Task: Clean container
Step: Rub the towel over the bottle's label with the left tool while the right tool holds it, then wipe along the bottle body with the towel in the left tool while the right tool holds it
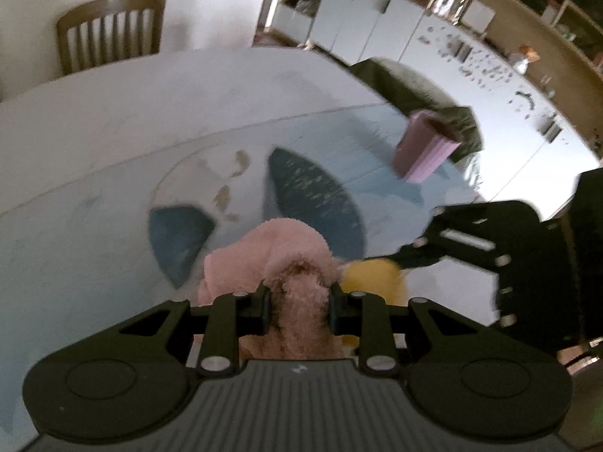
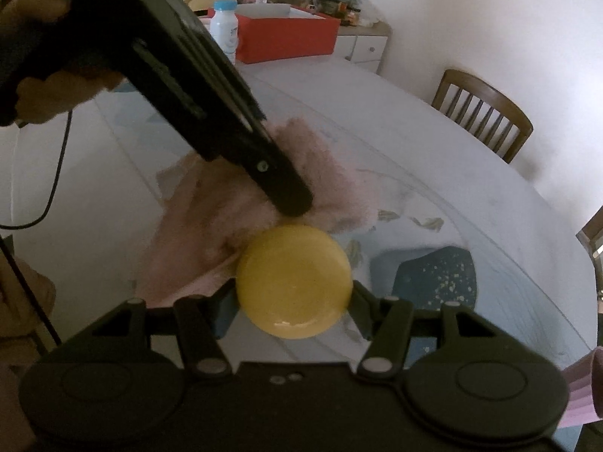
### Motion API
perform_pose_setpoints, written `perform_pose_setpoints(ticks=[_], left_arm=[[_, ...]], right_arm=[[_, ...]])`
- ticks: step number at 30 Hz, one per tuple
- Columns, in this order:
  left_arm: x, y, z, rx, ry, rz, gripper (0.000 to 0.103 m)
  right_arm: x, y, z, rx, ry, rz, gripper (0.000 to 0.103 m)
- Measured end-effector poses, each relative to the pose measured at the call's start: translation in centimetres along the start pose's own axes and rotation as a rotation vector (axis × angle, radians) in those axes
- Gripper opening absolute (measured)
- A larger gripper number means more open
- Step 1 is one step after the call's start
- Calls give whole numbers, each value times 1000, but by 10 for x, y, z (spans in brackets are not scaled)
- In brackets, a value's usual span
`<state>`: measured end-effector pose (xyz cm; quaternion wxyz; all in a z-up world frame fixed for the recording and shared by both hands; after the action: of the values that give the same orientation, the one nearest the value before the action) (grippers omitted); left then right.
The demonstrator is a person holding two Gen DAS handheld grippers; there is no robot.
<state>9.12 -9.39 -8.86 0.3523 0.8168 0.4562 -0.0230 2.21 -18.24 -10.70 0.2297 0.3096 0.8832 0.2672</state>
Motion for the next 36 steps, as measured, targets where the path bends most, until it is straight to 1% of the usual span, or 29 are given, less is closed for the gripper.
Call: perform_pose_setpoints(ticks=[5, 8, 12, 17, 21, 24, 30, 34, 35, 36], left_arm=[[24, -20, 13, 68, 55, -37, 26], [32, -27, 10, 82, 65, -47, 26], [26, -21, -1, 70, 50, -21, 26], [3, -7, -11, 47, 20, 45, 26], [-16, 2, -10, 35, -2, 101, 26], [-24, 4, -5, 43, -11, 120, 26], [-42, 10, 1, 54, -34, 176, 26], [-67, 7, 8, 86, -94, 260, 26], [-73, 5, 12, 98, -106, 283, 26], [-79, 2, 16, 110, -114, 307, 26]], right_arm=[[3, -7, -1, 1, 2, -56, 60], [2, -18, 1, 20, 24, -87, 60], [0, -38, 9, 64, 52, -109, 60], [0, -50, 16, 93, 72, -109, 60], [-3, -50, 15, 106, 99, -82, 61], [-5, -49, 11, 106, 108, -56, 63], [-13, -46, 8, 118, 125, 78, 67], [-20, -40, 10, 116, 125, 184, 67], [-21, -40, 10, 118, 118, 188, 64], [-20, -40, 10, 117, 112, 182, 64]])
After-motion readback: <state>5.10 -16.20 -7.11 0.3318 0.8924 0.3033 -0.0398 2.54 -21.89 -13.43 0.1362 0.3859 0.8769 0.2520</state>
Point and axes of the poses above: each gripper's, at about its wrist camera, not at the fingertips, and z roughly the way its jaws point, x to its left, y to its top, the point moved 7 cm from there along z, roughly the way its jaws point, and after that the axes turned 7 degrees about -y, right-handed, at the moved point
